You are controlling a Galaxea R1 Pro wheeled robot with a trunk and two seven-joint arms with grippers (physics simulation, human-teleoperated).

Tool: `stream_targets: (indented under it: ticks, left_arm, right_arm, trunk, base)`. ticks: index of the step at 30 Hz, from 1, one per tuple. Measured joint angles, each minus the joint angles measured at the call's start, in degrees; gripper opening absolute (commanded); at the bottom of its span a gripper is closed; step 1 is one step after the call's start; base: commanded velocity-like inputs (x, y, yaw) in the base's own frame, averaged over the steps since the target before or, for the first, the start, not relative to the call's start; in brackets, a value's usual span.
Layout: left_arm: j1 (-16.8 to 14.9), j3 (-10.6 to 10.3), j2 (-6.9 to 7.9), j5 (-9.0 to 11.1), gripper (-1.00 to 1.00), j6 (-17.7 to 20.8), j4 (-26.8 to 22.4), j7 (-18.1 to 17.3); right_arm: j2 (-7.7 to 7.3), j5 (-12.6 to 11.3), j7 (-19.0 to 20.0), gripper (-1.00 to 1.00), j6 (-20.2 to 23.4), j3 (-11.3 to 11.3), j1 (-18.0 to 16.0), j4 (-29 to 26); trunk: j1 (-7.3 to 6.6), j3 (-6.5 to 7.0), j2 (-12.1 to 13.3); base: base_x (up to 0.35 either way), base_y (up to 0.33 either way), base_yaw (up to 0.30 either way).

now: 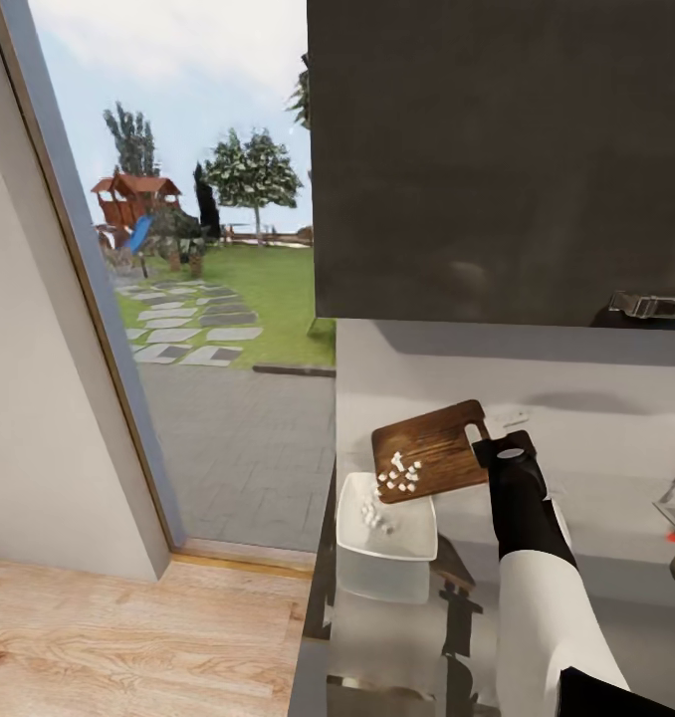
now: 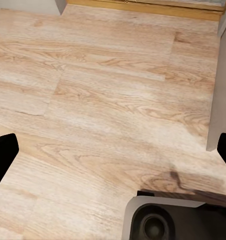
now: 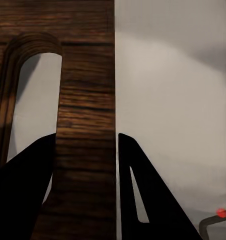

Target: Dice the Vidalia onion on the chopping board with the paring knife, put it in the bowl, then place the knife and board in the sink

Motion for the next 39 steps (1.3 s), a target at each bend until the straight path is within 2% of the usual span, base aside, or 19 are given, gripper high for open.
stream_targets:
  ticks: [11,26,32,35,37,39]
  left_arm:
    - [0.0,-0.03,0.03,-0.03,1.0,-0.08,-0.03,0.07]
    - [-0.02,-0.04,0.0,-0.03,1.0,-0.07,0.0,0.06]
    - [-0.01,-0.04,0.01,-0.05,1.0,-0.09,0.01,0.06]
    - [-0.04,-0.04,0.01,-0.05,1.0,-0.09,0.01,0.05]
    - [-0.03,-0.05,0.01,-0.05,1.0,-0.09,0.01,0.04]
    - [-0.02,-0.05,0.0,-0.02,1.0,-0.09,0.01,0.06]
  right_arm:
    - [0.0,-0.11,-0.93,-1.0,-2.98,-0.07,0.0,0.51]
    - [0.0,-0.17,-0.92,-1.0,-3.17,-0.07,0.0,0.71]
    - [0.0,-1.16,-0.4,-1.0,-3.0,-0.42,0.01,0.71]
    - [0.0,-3.13,0.13,-1.0,-2.93,-0.89,0.0,0.71]
    - [0.0,-6.6,1.26,-1.0,-2.87,-2.09,0.01,0.72]
    - [0.0,-11.8,3.93,-1.0,-2.76,-4.49,0.01,0.72]
  trunk:
    - [0.0,0.0,0.0]
    - [0.0,0.0,0.0]
    - [0.03,0.0,0.0]
    - [0.03,0.0,0.0]
    - [0.03,0.0,0.0]
    - [0.03,0.0,0.0]
  base:
    - [0.0,0.0,0.0]
    - [-0.001,0.0,0.0]
    - [-0.122,0.0,0.0]
    - [-0.233,0.0,0.0]
    - [-0.248,0.0,0.0]
    - [-0.252,0.0,0.0]
